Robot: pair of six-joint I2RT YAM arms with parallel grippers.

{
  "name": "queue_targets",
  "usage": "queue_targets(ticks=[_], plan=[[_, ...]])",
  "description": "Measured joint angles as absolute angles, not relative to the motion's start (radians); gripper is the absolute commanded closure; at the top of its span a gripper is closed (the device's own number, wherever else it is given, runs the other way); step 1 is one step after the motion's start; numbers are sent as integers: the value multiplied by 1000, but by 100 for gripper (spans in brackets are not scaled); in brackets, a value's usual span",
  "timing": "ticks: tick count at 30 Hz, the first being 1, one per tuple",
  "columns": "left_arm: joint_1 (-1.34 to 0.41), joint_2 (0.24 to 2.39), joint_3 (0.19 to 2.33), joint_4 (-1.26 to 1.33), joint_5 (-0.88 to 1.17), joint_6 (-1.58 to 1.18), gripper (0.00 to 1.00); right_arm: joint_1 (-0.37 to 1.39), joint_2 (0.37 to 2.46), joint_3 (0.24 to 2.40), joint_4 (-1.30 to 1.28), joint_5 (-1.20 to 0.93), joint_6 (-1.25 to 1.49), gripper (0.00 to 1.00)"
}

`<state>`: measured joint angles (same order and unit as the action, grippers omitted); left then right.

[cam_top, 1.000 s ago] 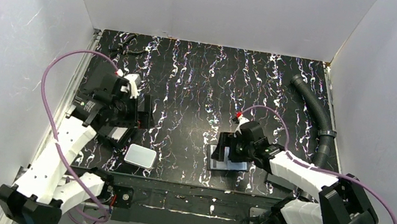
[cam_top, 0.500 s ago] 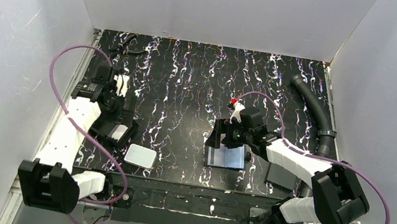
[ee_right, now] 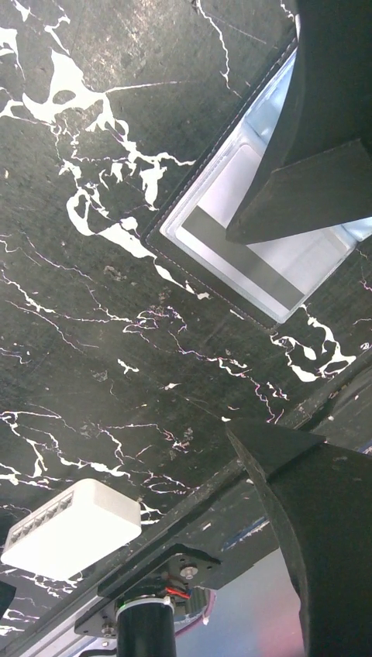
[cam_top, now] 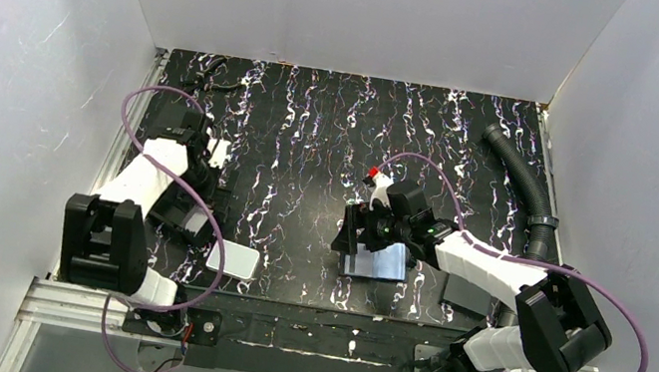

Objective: Put the credit cards into the card holder
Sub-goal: Pick up the credit card from the storage box.

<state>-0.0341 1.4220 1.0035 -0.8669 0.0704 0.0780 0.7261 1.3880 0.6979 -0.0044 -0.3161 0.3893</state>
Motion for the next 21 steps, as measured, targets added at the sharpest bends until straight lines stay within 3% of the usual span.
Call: queue_targets(ticks=[10,21], plan=[[-25,1545,1015,-842,122,90,12,713,1385,698,-5,-314,388,8],[-21,1536,1017,-842,173,93,30,696,1385,698,-4,-314,387,9]])
